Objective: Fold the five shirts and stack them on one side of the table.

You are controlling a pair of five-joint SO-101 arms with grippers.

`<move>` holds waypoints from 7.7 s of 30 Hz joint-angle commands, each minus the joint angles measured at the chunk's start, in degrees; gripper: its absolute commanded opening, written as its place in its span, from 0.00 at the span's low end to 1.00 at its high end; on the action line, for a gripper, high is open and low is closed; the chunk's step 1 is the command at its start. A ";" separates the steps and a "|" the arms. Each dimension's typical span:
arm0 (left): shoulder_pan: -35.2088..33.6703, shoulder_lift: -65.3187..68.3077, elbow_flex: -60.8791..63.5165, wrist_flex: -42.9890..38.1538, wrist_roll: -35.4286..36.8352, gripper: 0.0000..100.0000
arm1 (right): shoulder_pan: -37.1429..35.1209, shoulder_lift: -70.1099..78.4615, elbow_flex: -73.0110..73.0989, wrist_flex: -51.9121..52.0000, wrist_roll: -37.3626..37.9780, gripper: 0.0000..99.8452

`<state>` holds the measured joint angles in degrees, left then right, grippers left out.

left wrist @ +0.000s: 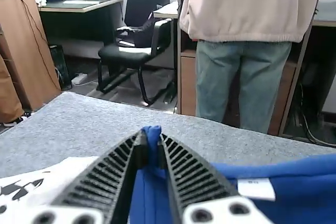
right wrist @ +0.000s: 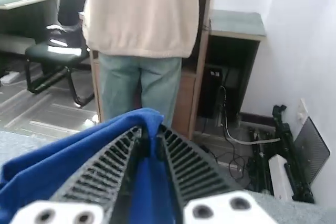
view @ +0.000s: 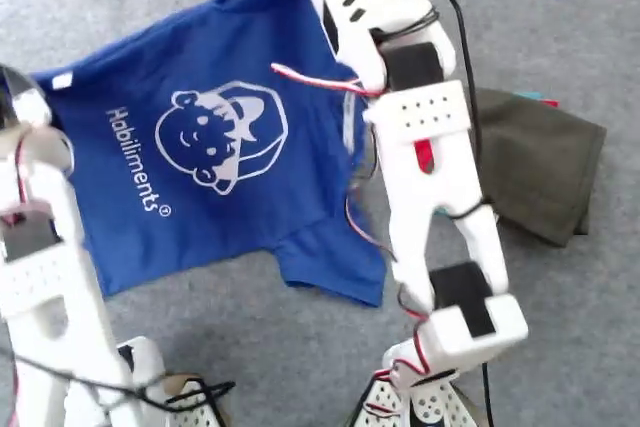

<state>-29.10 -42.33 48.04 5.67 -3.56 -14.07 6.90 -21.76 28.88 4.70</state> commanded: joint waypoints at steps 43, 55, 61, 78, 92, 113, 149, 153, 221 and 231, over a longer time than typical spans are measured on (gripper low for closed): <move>0.84 4.66 -0.48 47.82 -1.05 0.03 | 0.88 6.90 -13.23 68.04 27.16 0.01; -1.36 -0.70 9.27 48.88 -1.05 0.03 | 0.35 -24.04 40.48 44.84 26.20 0.01; 2.95 -1.58 12.79 49.49 -0.97 0.03 | 1.49 -35.30 58.24 37.71 26.11 0.01; 1.45 -1.58 15.96 51.69 -0.62 0.03 | 3.34 -47.87 73.63 36.13 25.05 0.01; -2.24 -0.97 12.35 50.64 -3.43 0.03 | 2.55 -50.07 78.81 36.92 25.14 0.01; -4.62 -1.32 18.42 52.22 -11.08 0.22 | 3.96 -51.21 81.27 38.07 28.84 0.15; 2.95 28.92 -4.00 25.32 4.22 0.03 | 1.93 4.97 17.98 34.11 21.10 0.01; 2.86 44.48 -14.20 24.35 3.96 0.03 | 2.37 18.24 6.20 34.46 20.48 0.01; -10.59 39.47 -9.63 28.22 0.18 0.03 | 5.36 -11.38 10.51 69.80 47.30 0.01; -11.47 42.02 -11.65 29.36 0.26 0.03 | -6.77 -41.89 52.53 63.56 53.10 0.07</move>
<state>-40.09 0.04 38.99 34.95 -3.82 -17.76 -26.33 20.35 96.22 57.19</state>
